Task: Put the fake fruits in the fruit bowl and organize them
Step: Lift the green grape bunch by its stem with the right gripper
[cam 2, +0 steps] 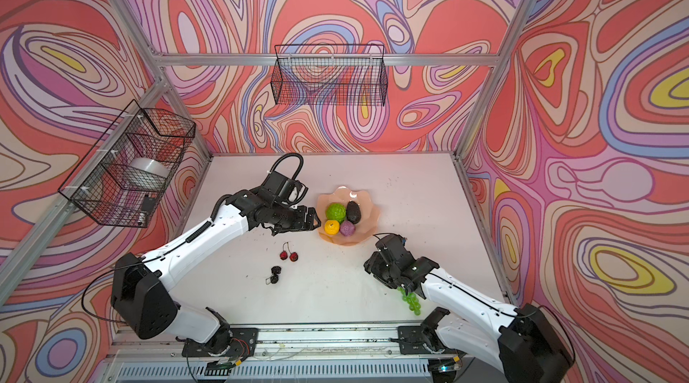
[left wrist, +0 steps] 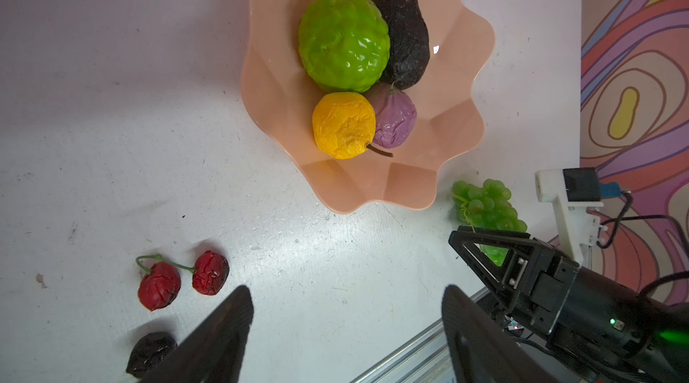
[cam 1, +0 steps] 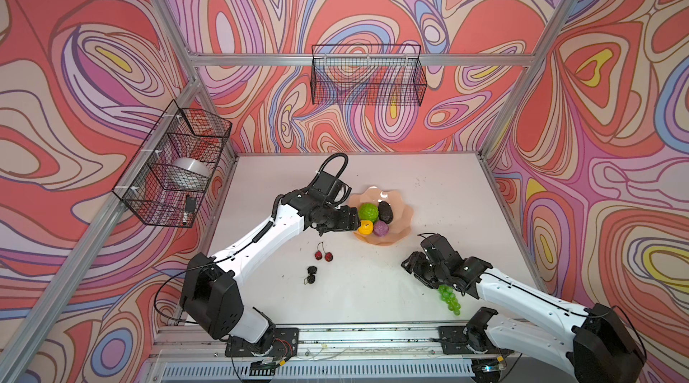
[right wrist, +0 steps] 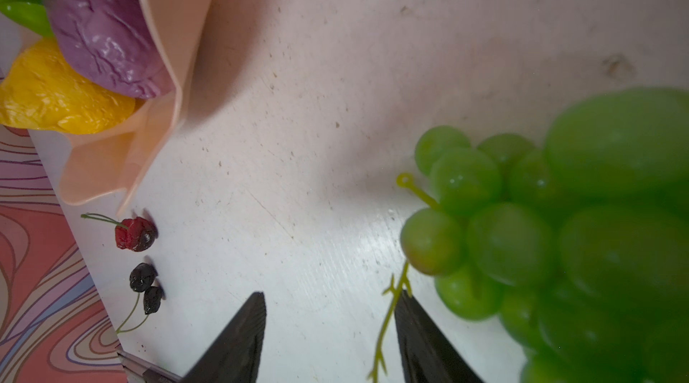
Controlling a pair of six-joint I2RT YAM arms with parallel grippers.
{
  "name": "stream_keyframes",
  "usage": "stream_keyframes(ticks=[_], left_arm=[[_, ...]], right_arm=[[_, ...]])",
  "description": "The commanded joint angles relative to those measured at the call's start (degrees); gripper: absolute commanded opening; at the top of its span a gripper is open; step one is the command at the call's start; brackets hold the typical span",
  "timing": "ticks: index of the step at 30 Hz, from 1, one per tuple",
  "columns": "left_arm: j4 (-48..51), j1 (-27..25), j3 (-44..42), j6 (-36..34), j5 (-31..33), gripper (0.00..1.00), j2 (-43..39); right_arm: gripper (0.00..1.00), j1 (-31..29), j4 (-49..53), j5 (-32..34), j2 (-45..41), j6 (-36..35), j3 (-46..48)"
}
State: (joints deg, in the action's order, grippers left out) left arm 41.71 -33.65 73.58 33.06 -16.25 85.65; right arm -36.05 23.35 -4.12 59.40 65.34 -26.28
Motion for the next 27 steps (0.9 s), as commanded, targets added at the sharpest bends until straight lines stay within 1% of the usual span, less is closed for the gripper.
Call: stream_keyframes(ticks=[1,4,7,11,13,27], left_arm=[[0.03,0.4,0.51,0.28,0.96,0.83,-1.67],[0.21,0.34,0.41,0.29,1.05,0.83,-1.89],[0.21,0.34,0.4,0.34,1.13,0.83,-2.14],[0.12,0.34,0.5,0.33,0.88,0.83,-1.98],[0.17,0.34,0.42,0.28,0.83,0.83,-2.04],[0.44,0.34,0.38,0.28,1.05,0.83,-2.5]], right_arm=[[0.51,0.28,-1.29,3.32,-0.08,0.88,0.68],[0.41,0.33,-1.07,4.7,-1.06,1.8,1.16],[0.4,0.54,-1.59,4.67,-1.47,2.24,2.08],[0.35,0.72,-2.5,4.05,-1.39,2.7,2.68],[0.34,0.81,-2.91,3.97,-1.53,2.94,3.09],[0.13,1.31,-3.05,3.6,-1.9,2.25,3.35]])
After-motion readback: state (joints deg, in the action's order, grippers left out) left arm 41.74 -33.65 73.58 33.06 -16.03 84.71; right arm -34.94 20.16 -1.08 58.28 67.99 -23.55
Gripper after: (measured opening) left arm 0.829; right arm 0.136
